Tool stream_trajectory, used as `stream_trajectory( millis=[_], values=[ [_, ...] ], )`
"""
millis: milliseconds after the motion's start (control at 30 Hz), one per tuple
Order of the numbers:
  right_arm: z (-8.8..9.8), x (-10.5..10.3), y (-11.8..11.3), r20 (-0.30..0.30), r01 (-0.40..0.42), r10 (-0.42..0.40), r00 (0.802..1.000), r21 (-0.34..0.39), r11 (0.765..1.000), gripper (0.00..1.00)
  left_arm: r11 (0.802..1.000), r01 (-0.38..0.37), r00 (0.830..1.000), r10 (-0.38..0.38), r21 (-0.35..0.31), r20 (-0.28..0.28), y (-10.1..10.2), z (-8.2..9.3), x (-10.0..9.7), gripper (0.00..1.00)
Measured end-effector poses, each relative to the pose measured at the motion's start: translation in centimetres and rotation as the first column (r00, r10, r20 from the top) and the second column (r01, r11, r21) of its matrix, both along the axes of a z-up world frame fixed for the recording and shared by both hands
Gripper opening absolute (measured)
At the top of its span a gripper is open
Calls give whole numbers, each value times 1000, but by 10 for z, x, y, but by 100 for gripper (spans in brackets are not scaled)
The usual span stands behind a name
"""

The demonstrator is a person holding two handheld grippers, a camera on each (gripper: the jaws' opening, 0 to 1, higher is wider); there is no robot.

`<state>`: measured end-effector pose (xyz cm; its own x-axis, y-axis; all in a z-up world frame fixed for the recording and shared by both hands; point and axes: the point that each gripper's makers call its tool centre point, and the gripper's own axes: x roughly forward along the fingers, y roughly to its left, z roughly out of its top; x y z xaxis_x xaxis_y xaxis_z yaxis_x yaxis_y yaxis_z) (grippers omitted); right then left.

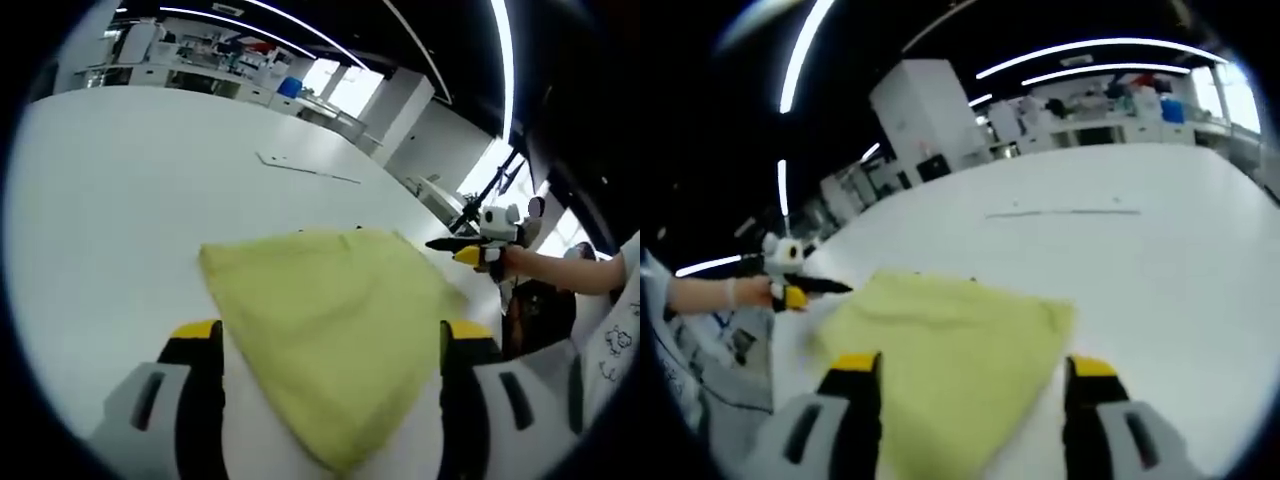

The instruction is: Fold the garment on the visible template until the final outline fits inside the template.

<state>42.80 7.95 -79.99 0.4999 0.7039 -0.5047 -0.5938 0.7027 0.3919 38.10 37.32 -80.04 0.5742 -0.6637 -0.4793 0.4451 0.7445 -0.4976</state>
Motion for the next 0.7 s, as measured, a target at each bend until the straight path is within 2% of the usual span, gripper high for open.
stream_trajectory(
  millis=[367, 533, 700],
  values=[
    [2, -19, -30, -6, 46, -46, 999, 11, 999, 70, 1000, -4, 1000, 4, 19, 8, 9, 3, -27, 82],
    [2, -40, -33, -18, 50, -49, 999, 12, 999, 70, 999, -3, 1000, 3, 41, 12, 17, 1, -37, 79],
    [0, -48, -39, -25, 54, -53, 998, 8, 999, 69, 998, 8, 1000, -8, 58, -4, 22, -4, -53, 77]
  ],
)
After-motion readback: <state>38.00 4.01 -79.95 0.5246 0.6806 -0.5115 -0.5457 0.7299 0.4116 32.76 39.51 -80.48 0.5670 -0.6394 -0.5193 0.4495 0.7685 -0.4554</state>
